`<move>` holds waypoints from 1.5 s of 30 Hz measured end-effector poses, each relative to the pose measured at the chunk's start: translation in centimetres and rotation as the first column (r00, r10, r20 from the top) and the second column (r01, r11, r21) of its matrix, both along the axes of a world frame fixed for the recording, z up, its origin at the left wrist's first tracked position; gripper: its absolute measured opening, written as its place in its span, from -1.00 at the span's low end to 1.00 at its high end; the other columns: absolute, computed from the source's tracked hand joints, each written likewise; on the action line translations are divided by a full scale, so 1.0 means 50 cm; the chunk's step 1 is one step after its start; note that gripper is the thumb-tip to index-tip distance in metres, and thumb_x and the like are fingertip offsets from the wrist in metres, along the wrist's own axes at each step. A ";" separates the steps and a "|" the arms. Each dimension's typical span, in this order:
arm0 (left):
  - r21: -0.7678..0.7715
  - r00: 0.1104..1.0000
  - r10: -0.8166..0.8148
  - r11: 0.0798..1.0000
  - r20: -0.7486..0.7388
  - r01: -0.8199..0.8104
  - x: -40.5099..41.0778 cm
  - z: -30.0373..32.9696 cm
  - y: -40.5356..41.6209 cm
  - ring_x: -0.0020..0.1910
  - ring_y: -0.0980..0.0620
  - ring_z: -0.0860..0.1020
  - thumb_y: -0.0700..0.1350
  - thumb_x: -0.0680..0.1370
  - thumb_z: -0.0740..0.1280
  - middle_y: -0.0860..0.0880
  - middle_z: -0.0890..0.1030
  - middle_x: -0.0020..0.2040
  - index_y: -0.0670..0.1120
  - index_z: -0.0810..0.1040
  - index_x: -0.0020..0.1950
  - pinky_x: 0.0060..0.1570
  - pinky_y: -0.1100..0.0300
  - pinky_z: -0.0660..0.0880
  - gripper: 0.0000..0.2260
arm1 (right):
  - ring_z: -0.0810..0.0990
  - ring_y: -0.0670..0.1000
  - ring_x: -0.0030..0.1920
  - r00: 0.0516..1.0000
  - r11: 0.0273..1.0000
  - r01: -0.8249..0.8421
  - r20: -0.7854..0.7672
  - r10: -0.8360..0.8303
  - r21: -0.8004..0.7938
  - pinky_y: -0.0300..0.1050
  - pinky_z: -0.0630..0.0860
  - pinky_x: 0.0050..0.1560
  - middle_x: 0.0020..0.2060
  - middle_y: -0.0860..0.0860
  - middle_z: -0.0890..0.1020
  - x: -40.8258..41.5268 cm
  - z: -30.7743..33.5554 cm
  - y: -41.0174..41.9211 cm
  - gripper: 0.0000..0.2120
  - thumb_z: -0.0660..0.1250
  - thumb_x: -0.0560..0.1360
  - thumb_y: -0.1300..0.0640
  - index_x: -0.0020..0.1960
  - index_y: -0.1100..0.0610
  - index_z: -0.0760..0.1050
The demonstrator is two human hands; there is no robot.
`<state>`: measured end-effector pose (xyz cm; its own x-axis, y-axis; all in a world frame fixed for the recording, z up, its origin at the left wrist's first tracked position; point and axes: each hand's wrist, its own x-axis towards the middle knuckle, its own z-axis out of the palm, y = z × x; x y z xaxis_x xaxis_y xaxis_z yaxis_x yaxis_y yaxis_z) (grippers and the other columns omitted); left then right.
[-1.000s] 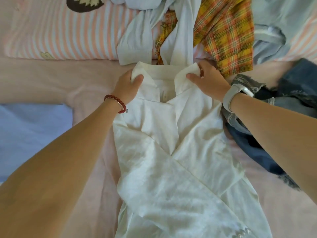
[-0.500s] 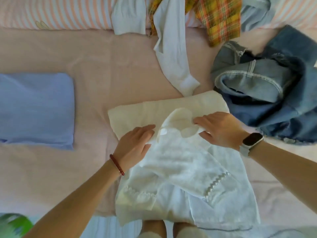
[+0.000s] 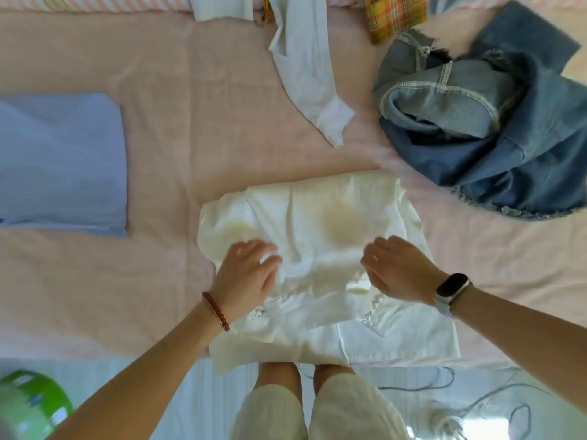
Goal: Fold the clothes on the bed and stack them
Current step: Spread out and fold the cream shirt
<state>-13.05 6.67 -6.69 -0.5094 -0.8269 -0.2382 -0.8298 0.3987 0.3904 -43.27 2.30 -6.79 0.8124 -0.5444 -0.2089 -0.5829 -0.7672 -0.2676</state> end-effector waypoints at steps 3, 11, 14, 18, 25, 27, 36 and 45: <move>-0.132 0.952 0.256 0.963 0.165 -0.236 0.009 -0.011 -0.081 0.26 -0.15 0.42 -0.05 0.51 0.13 -0.13 0.49 0.26 -0.08 0.48 0.24 0.20 -0.21 0.33 -0.65 | 0.57 0.18 0.08 0.986 0.974 0.160 -0.019 -0.165 -0.163 0.11 0.51 0.07 0.10 0.17 0.58 0.052 -0.006 -0.065 -0.64 0.08 0.47 0.12 0.15 0.19 0.53; 0.222 0.872 0.464 0.844 0.155 -0.488 0.086 -0.033 -0.151 0.18 -0.18 0.49 0.01 0.62 0.12 -0.17 0.51 0.26 -0.16 0.31 0.39 0.12 0.01 0.35 -0.61 | 0.23 0.19 0.42 0.811 0.905 0.408 -0.406 -0.421 -0.123 0.23 0.20 0.35 0.42 0.16 0.27 0.048 -0.051 -0.166 -0.37 0.23 0.47 0.29 0.49 0.11 0.13; 0.188 0.850 0.493 0.832 0.183 -0.523 0.103 -0.019 -0.129 0.08 -0.14 0.54 0.07 0.59 0.17 -0.10 0.52 0.21 -0.13 0.36 0.32 -0.03 0.06 0.42 -0.61 | 0.32 0.18 0.28 0.780 0.859 0.503 -0.378 -0.498 -0.093 0.13 0.25 0.27 0.28 0.14 0.37 0.029 -0.040 -0.192 -0.44 0.15 0.47 0.33 0.44 0.09 0.20; 0.106 0.790 0.515 0.812 0.334 -0.574 0.126 -0.007 -0.113 0.01 -0.18 0.53 0.21 0.49 0.27 -0.14 0.50 0.07 -0.11 0.44 0.24 -0.09 0.05 0.45 -0.52 | 0.40 0.20 0.15 0.732 0.846 0.518 -0.448 -0.514 -0.125 0.09 0.34 0.12 0.15 0.16 0.43 0.018 -0.035 -0.214 -0.63 0.23 0.50 0.23 0.30 0.15 0.38; 0.263 0.899 0.375 0.865 0.226 -0.427 0.136 -0.006 -0.190 0.29 -0.09 0.38 0.25 0.42 0.23 -0.06 0.45 0.29 -0.06 0.42 0.32 0.25 0.01 0.30 -0.43 | 0.43 0.14 0.22 0.859 0.910 0.408 -0.367 -0.357 0.070 0.04 0.32 0.20 0.20 0.09 0.49 0.039 -0.012 -0.252 -0.65 0.20 0.54 0.10 0.30 0.11 0.33; 0.418 0.907 0.399 0.807 0.133 -0.417 0.122 -0.010 -0.210 0.30 -0.03 0.40 0.04 0.47 0.35 -0.03 0.43 0.34 -0.06 0.34 0.39 0.27 0.09 0.33 -0.47 | 0.46 0.14 0.19 0.831 0.891 0.437 -0.433 -0.350 0.118 0.02 0.36 0.14 0.18 0.09 0.51 0.041 -0.009 -0.260 -0.66 0.19 0.55 0.08 0.30 0.12 0.32; 0.409 0.886 0.327 0.797 0.328 -0.445 0.123 -0.003 -0.245 -0.10 -0.07 0.47 0.09 0.50 0.33 -0.02 0.51 -0.18 -0.09 0.43 -0.14 -0.17 0.14 0.33 -0.75 | 0.55 0.23 -0.06 0.795 0.887 0.462 -0.436 -0.422 -0.015 -0.03 0.31 -0.26 0.13 0.14 0.43 0.031 0.033 -0.251 -0.73 0.11 0.61 0.09 0.27 0.16 0.31; -0.311 0.820 0.568 0.794 0.073 -0.522 0.134 0.135 -0.328 -0.11 -0.25 0.55 -0.08 0.53 0.34 -0.22 0.55 0.05 -0.26 0.55 0.08 -0.29 0.09 0.31 -0.74 | 0.53 0.27 -0.27 0.818 0.742 0.575 0.258 -0.514 -0.344 0.00 0.41 -0.34 -0.20 0.25 0.54 0.069 0.110 -0.333 -0.86 0.32 0.39 0.30 -0.05 0.31 0.49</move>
<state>-6.33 -9.72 0.07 0.0704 -0.9975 -0.0062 -0.9801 -0.0703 0.1855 -39.83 -14.35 -1.29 0.3544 -0.9117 0.2080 -0.9142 -0.3846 -0.1280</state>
